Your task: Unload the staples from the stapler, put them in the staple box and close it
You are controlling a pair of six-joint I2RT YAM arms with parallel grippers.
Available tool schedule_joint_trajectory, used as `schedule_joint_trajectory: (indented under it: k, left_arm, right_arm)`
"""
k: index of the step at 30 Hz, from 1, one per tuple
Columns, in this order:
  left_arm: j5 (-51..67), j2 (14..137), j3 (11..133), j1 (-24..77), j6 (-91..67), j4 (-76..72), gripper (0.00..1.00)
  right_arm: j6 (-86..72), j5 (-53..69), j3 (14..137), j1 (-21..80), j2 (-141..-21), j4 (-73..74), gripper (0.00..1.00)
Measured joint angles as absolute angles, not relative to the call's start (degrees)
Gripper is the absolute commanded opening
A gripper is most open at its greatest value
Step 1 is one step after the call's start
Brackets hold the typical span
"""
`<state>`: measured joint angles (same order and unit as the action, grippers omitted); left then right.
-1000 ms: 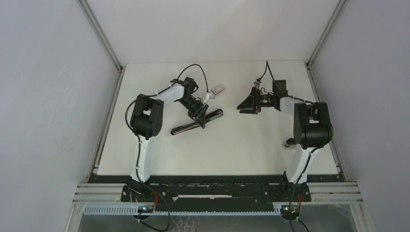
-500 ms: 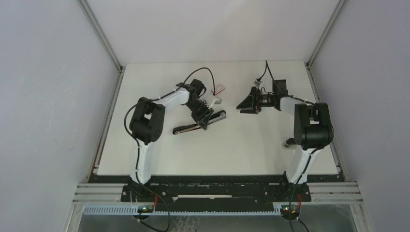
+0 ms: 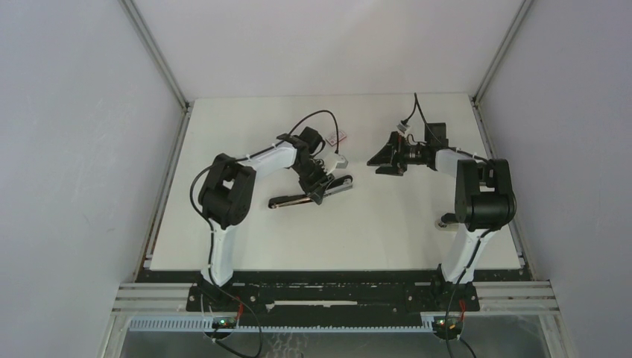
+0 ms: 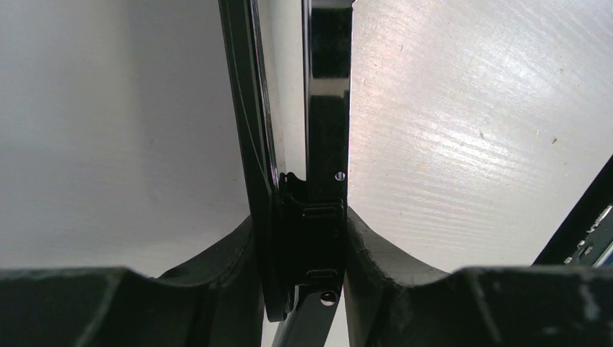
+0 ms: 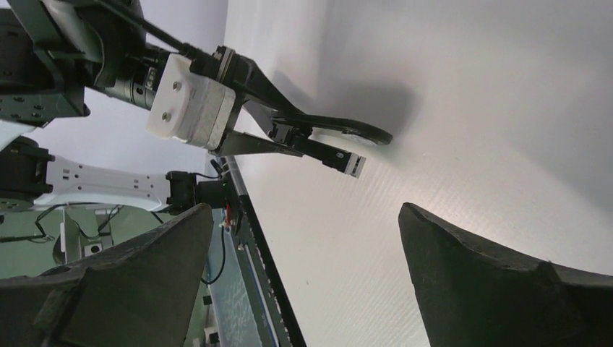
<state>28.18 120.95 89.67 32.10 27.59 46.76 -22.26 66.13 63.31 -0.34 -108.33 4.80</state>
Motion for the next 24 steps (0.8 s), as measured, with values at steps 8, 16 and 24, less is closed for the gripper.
schedule_joint_trajectory:
  k: [8,16,24]
  left_arm:
    - [24.6,119.1,87.2,34.5,28.4,44.3,0.0]
    - [19.5,116.8,84.0,37.1,29.0,40.9,0.0]
    - [14.5,114.6,80.2,39.3,28.8,36.1,0.0]
  right_arm:
    - [-22.3,64.6,63.3,-1.9,-108.3,5.4,1.0]
    - [-22.5,64.1,63.3,-2.7,-108.3,5.8,1.0]
    - [-23.0,63.9,63.3,-3.0,-108.3,5.8,1.0]
